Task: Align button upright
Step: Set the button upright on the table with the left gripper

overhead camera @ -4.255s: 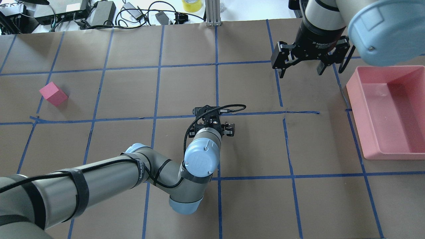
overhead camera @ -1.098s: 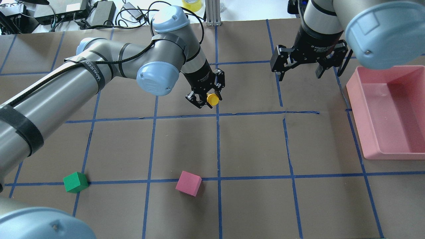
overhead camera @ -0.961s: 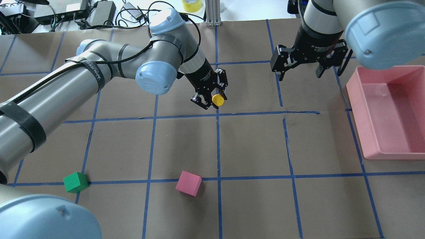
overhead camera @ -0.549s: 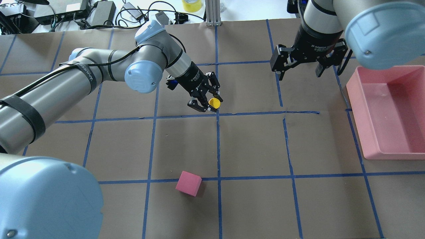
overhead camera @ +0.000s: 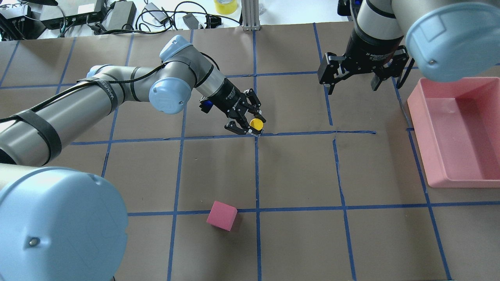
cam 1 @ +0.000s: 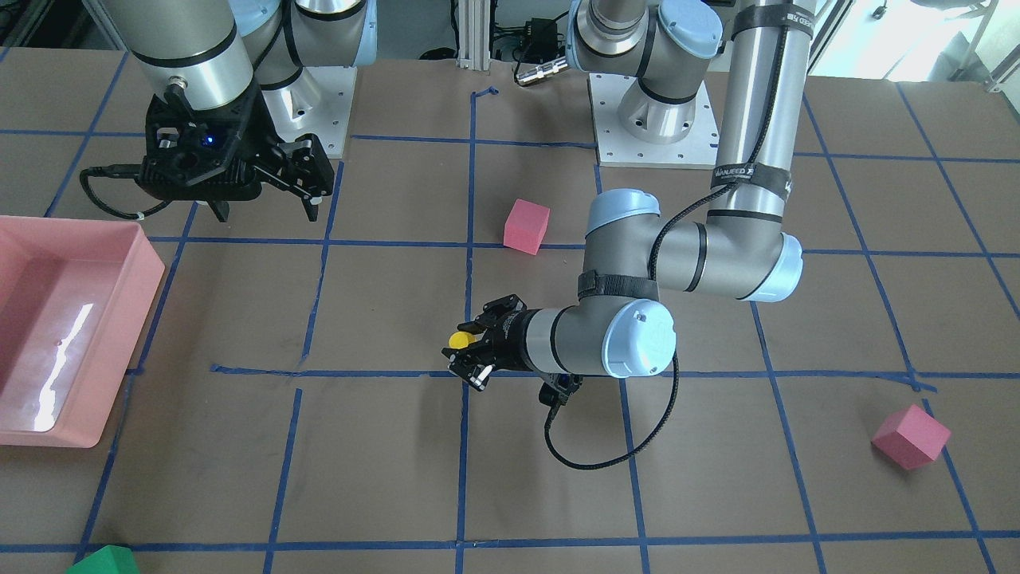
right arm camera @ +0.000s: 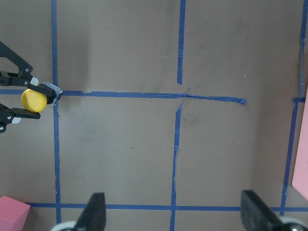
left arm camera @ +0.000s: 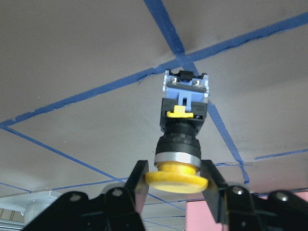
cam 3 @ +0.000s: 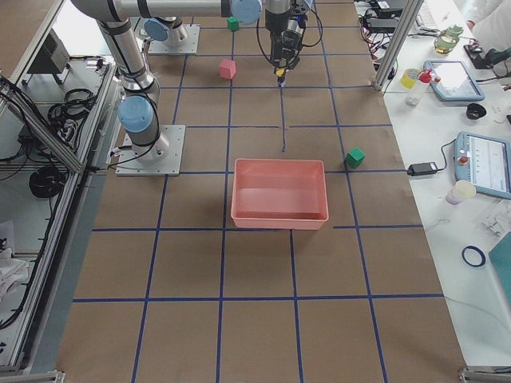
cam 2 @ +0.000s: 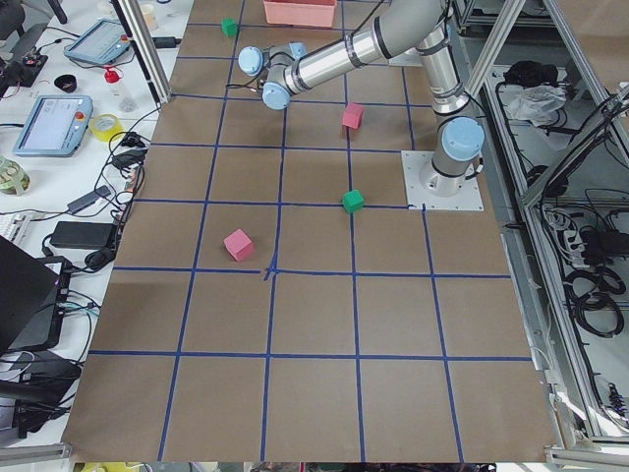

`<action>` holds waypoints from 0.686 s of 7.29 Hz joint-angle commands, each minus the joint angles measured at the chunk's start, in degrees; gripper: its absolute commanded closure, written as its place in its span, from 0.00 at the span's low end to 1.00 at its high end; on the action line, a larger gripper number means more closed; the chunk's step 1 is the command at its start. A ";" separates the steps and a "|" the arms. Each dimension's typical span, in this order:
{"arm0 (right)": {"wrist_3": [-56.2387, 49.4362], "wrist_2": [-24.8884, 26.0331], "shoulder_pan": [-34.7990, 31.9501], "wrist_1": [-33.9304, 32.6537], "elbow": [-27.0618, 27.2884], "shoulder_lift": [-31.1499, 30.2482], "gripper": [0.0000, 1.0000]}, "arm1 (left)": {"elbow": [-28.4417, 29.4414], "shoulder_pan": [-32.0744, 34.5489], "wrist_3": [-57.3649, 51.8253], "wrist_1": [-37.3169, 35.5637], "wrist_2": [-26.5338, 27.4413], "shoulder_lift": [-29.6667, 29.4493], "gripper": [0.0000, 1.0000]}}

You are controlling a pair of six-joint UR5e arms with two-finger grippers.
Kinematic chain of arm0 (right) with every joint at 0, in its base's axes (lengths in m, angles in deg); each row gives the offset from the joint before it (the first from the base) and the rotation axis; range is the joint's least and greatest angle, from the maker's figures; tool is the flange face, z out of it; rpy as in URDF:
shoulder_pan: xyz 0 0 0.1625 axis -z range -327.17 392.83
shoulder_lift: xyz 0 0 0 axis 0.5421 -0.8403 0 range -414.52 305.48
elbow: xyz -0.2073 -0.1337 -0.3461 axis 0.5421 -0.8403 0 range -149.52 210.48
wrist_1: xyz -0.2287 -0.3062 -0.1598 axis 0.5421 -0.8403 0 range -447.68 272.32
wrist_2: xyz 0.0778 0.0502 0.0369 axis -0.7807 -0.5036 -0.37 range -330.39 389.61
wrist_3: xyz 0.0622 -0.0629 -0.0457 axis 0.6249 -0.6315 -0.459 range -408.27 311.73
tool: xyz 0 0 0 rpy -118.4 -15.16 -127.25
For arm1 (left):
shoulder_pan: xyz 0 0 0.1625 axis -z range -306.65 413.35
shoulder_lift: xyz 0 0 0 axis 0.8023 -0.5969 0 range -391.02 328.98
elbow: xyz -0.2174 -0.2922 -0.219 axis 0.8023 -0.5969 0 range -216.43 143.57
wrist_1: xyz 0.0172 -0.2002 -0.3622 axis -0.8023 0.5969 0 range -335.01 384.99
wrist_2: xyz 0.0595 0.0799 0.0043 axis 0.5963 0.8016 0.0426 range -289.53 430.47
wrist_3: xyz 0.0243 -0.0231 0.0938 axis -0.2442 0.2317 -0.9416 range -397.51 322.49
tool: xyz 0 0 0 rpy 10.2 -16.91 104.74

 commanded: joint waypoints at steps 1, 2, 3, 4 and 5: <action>0.06 0.00 0.00 0.00 0.00 0.00 0.00 | -0.05 -0.01 0.03 -0.88 0.13 -0.87 0.02; 0.15 0.00 -0.09 0.00 0.09 0.00 0.00 | 0.21 -0.01 0.12 -0.88 0.04 -0.70 0.00; 0.06 0.00 0.00 0.00 0.09 0.00 0.00 | 0.82 -0.01 -0.22 -0.88 0.13 0.78 0.00; 0.15 0.00 0.00 0.00 0.00 -0.09 0.00 | 2.65 -0.27 -0.92 -0.88 0.91 3.32 0.00; 0.06 0.00 -0.09 0.00 0.00 0.00 0.00 | 6.15 -0.19 -0.93 0.34 1.62 6.13 0.00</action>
